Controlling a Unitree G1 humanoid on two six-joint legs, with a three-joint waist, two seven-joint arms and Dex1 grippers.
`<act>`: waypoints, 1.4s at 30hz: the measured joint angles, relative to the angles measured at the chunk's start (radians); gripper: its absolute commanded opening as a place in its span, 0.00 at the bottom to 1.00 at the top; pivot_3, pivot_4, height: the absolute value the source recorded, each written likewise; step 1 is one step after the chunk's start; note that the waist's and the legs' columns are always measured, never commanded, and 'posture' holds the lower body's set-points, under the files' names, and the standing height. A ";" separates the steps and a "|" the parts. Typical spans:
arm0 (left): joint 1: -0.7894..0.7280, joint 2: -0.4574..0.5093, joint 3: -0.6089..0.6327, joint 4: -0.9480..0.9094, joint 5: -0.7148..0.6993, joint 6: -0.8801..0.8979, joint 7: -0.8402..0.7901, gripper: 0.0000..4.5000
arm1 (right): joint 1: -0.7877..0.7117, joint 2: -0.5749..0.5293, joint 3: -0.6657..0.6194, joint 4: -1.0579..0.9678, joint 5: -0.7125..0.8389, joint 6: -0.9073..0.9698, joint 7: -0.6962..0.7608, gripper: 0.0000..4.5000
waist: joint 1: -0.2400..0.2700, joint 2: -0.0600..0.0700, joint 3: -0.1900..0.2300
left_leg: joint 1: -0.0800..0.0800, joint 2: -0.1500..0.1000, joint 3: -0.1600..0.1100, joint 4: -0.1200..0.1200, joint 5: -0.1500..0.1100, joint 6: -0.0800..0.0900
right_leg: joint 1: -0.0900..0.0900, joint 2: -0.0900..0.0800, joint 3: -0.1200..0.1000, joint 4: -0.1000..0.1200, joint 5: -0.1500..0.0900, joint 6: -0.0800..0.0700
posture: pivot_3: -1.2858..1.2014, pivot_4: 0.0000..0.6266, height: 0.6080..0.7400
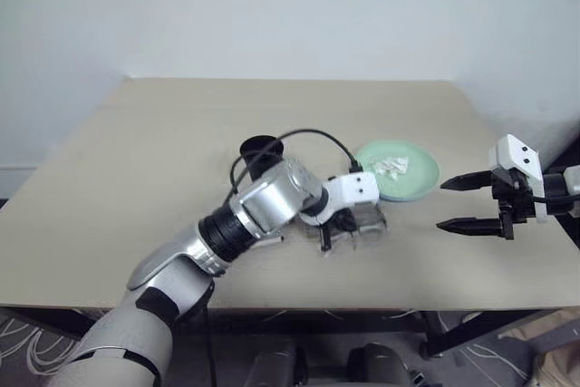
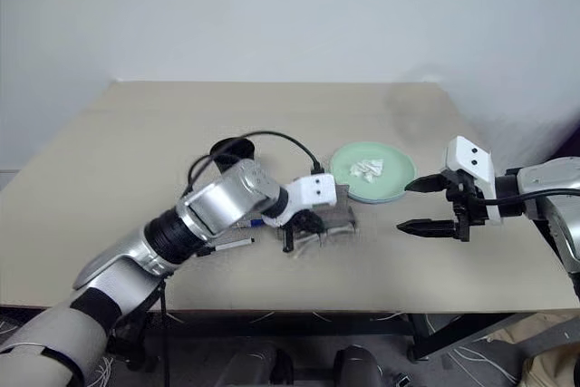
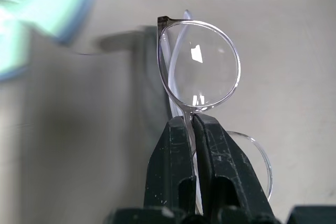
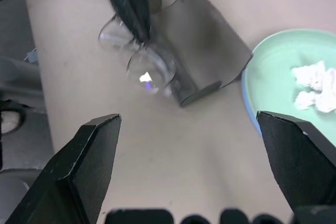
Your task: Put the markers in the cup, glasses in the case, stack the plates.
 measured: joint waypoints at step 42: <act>0.081 -0.113 0.047 0.349 0.306 -0.464 -0.013 0.23 | -0.034 0.013 -0.002 0.024 0.005 -0.014 0.000 1.00 | 0.000 0.000 0.000 | -0.002 0.000 0.001 0.003 -0.002 0.003 | -0.001 -0.001 0.000 -0.001 0.003 0.002 | 0.52 0.00 0.72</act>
